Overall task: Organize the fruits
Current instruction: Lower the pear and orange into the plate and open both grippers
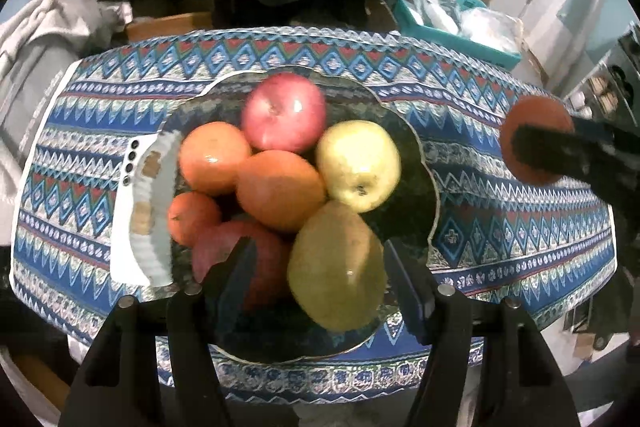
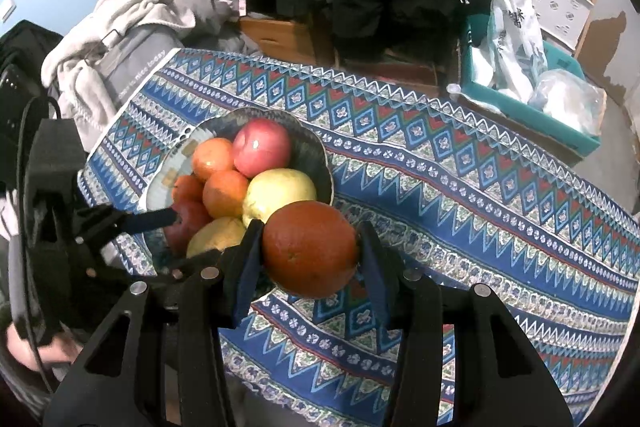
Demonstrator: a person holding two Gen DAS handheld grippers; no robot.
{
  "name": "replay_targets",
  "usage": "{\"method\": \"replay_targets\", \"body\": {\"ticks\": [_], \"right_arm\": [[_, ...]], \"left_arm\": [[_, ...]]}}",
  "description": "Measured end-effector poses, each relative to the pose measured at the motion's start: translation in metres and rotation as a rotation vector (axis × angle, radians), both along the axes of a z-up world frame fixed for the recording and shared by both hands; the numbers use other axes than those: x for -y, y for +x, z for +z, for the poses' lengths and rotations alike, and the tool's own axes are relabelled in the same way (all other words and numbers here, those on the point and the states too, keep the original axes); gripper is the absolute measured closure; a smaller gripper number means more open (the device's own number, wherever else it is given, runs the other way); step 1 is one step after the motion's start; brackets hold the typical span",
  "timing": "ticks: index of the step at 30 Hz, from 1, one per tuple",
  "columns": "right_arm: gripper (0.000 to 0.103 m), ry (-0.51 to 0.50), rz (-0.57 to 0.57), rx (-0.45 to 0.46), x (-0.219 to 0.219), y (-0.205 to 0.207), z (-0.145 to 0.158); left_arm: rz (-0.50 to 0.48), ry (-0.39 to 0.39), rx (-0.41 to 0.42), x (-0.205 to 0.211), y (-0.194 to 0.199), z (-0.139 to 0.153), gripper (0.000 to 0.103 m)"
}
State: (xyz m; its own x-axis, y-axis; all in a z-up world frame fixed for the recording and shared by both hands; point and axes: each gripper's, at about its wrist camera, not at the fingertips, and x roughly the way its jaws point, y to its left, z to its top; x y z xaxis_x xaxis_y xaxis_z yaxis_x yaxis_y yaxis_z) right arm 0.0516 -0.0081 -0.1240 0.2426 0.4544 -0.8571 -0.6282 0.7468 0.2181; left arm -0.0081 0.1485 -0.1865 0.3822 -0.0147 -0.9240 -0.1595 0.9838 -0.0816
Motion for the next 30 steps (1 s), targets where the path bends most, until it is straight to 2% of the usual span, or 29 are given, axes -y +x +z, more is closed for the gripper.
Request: {"method": "replay_targets", "body": {"ticks": [5, 11, 20, 30], "right_arm": [[0.056, 0.006, 0.008, 0.006, -0.005, 0.0, 0.003], [0.056, 0.016, 0.033, 0.006, -0.025, 0.001, 0.005], [0.056, 0.044, 0.103, -0.051, -0.075, 0.004, -0.005], [0.056, 0.018, 0.124, -0.121, -0.109, 0.015, -0.037]], "left_arm": [[0.056, -0.021, 0.035, -0.026, -0.003, 0.026, 0.036], [0.118, -0.026, 0.073, -0.051, -0.007, 0.047, 0.029], [0.183, -0.033, 0.085, -0.075, -0.01, 0.05, 0.029], [0.23, -0.049, 0.054, -0.095, -0.014, 0.038, 0.029]]}}
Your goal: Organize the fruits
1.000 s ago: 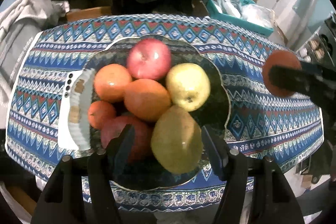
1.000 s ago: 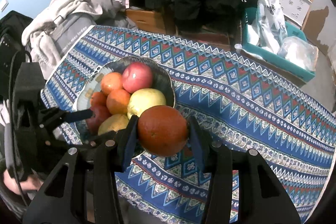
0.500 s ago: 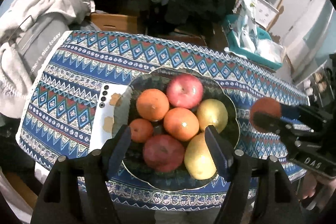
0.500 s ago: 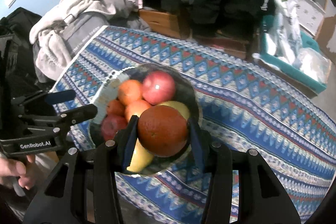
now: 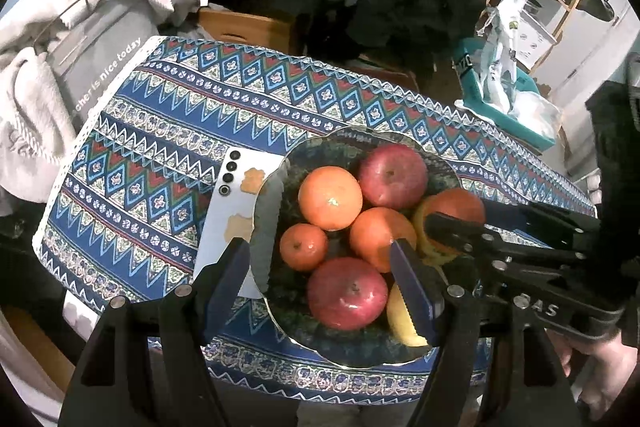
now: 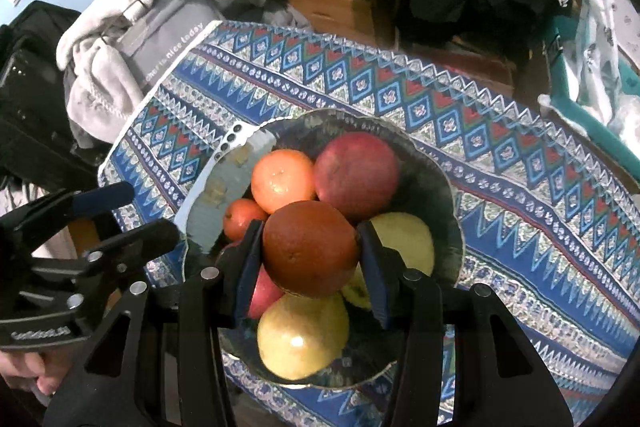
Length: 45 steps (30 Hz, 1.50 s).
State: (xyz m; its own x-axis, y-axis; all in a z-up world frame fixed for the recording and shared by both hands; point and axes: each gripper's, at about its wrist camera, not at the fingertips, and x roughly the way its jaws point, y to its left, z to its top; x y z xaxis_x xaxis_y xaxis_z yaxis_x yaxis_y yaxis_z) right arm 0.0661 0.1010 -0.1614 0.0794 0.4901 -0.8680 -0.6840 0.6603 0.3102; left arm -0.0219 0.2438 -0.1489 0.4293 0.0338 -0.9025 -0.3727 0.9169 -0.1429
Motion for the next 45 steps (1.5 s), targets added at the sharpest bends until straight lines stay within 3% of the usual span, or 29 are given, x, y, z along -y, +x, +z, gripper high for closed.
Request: {"method": "replay_targets", "body": {"ticks": [6, 16, 20, 28, 32, 34, 45], "right_arm": [[0.053, 0.013, -0.004, -0.026, 0.001, 0.004, -0.006], [0.052, 0.025, -0.039, 0.011, 0.017, 0.008, 0.015], [0.042, 0.043, -0.066, 0.037, 0.033, 0.004, 0.035], [0.036, 0.079, -0.128, 0.091, 0.073, -0.006, 0.077], [0.028, 0.091, -0.164, 0.132, 0.093, -0.013, 0.099], [0.027, 0.1, -0.183, 0.152, 0.104, -0.017, 0.109], [0.021, 0.11, -0.252, 0.252, 0.158, -0.045, 0.153]], "left_arm": [[-0.009, -0.003, -0.01, -0.001, 0.002, -0.001, 0.029], [-0.033, 0.008, 0.003, 0.01, 0.003, 0.007, 0.029], [-0.05, 0.014, 0.012, 0.018, 0.002, 0.014, 0.028], [-0.087, 0.112, 0.075, 0.041, -0.006, 0.054, 0.023], [-0.107, 0.158, 0.13, 0.054, -0.011, 0.078, 0.022], [-0.114, 0.172, 0.152, 0.061, -0.013, 0.087, 0.016], [-0.187, 0.209, 0.227, 0.1, -0.022, 0.123, 0.013]]}}
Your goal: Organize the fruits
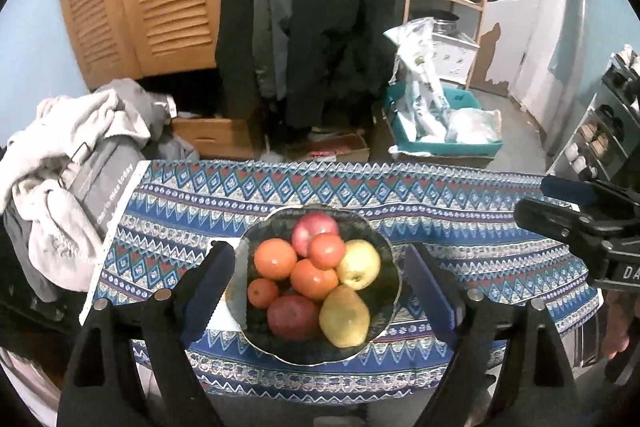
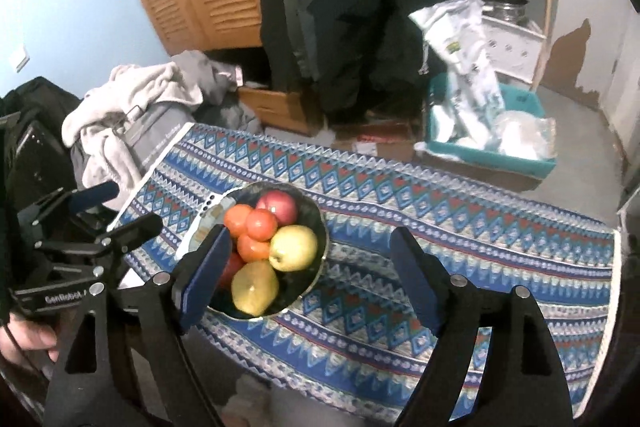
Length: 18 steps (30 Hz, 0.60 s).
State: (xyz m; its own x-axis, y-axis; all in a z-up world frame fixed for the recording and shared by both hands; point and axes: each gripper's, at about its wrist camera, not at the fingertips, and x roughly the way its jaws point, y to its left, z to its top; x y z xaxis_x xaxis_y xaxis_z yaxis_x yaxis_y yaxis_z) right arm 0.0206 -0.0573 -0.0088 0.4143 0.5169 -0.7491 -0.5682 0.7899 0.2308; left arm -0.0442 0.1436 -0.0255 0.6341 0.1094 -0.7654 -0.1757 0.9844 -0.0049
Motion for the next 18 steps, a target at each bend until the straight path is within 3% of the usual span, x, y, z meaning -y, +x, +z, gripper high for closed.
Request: {"method": "replay_targets", "body": {"ticks": [9, 18], "right_arm": [[0.02, 0.015, -0.043, 0.044, 0.037, -0.014, 0.015], [0.02, -0.025, -0.063, 0.103, 0.056, -0.019, 0.012]], "left_arm": [[-0.022, -0.001, 0.05, 0.021, -0.008, 0.02, 0.002], [-0.041, 0.032, 0.069, 0.043, -0.006, 0.029, 0.001]]}}
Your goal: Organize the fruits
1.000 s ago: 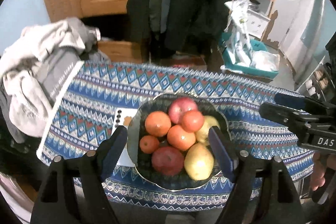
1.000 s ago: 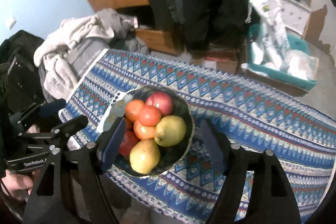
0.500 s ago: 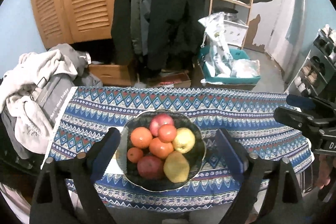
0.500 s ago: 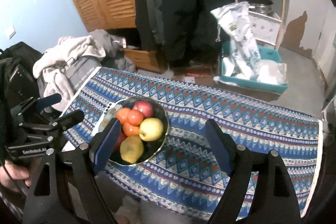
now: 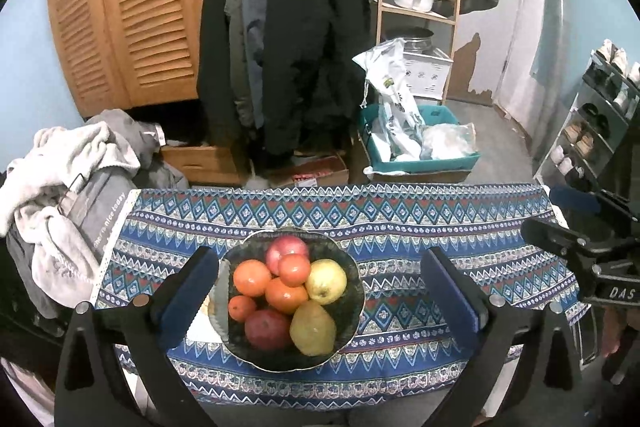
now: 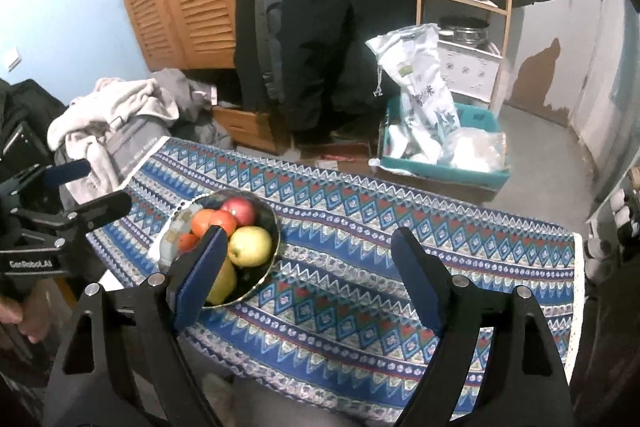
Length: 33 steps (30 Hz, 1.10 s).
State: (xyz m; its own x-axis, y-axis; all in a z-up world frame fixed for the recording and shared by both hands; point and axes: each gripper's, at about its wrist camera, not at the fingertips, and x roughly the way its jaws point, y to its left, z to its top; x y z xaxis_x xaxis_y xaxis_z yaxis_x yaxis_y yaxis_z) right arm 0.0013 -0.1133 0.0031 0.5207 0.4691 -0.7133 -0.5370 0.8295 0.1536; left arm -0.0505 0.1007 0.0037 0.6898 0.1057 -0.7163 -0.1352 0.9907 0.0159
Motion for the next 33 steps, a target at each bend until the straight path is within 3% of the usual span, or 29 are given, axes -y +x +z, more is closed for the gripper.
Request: {"method": "replay_targets", "body": {"ticks": [33], "right_arm": [[0.02, -0.003, 0.021, -0.007, 0.003, -0.001, -0.001]], "left_arm": [[0.026, 0.051, -0.051, 0.012, 0.006, -0.009, 0.001]]}}
